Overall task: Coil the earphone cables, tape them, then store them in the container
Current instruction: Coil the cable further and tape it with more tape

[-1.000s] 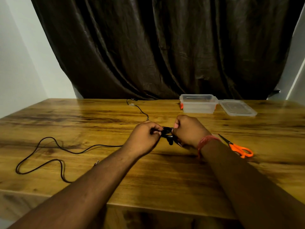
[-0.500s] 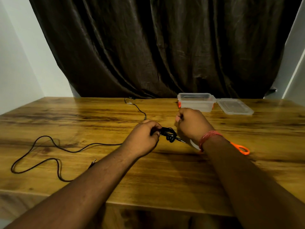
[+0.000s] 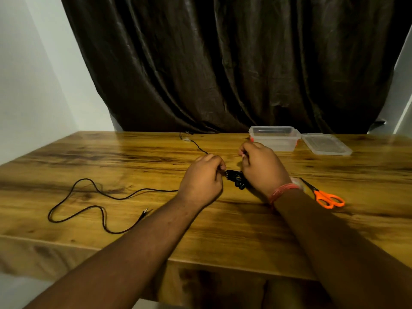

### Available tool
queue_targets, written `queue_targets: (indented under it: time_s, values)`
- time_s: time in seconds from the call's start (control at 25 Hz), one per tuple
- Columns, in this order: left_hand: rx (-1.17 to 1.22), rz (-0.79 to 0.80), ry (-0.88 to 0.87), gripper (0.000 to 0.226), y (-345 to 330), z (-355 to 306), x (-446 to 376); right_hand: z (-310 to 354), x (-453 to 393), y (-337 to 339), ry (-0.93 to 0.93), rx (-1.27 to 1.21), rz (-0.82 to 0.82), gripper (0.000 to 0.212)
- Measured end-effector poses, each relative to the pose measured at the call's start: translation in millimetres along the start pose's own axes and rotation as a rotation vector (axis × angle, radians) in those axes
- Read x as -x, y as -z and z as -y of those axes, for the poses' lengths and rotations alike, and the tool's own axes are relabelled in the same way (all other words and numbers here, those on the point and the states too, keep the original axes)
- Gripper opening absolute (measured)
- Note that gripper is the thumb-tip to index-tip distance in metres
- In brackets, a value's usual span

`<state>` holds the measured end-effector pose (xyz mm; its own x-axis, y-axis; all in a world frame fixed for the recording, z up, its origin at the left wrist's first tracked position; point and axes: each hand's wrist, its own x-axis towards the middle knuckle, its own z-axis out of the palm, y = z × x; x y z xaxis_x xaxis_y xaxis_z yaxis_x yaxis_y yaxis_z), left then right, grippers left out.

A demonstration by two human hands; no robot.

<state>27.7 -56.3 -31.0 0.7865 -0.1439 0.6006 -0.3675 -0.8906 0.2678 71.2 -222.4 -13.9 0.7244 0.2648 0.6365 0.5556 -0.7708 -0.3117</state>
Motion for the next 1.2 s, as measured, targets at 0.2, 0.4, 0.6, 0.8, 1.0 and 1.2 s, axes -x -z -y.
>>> queue_targets:
  time_s: [0.2,0.4,0.6,0.8,1.0,1.2]
  values:
    - [-0.24,0.039,-0.052,0.013,6.7,-13.3,8.5,25.2,19.6,-3.1,0.241,0.157,0.041,0.013]
    - [-0.31,0.121,-0.018,0.025,19.1,-23.6,31.2,48.6,40.9,0.5,0.235,0.155,0.073,0.015]
    - [-0.238,0.119,0.059,0.03,47.0,-30.2,69.0,77.4,64.2,-0.7,0.13,-0.012,0.106,0.014]
    - [-0.253,0.031,0.202,0.032,91.9,6.6,95.5,117.8,79.9,-15.4,-0.002,-0.159,0.238,0.006]
    - [-0.268,0.26,0.364,0.033,116.8,52.0,122.2,135.9,85.1,-21.0,-0.137,-0.296,0.262,0.002]
    - [-0.167,0.147,0.328,0.012,105.5,51.1,124.1,136.2,89.9,-14.6,-0.19,-0.389,0.273,0.003]
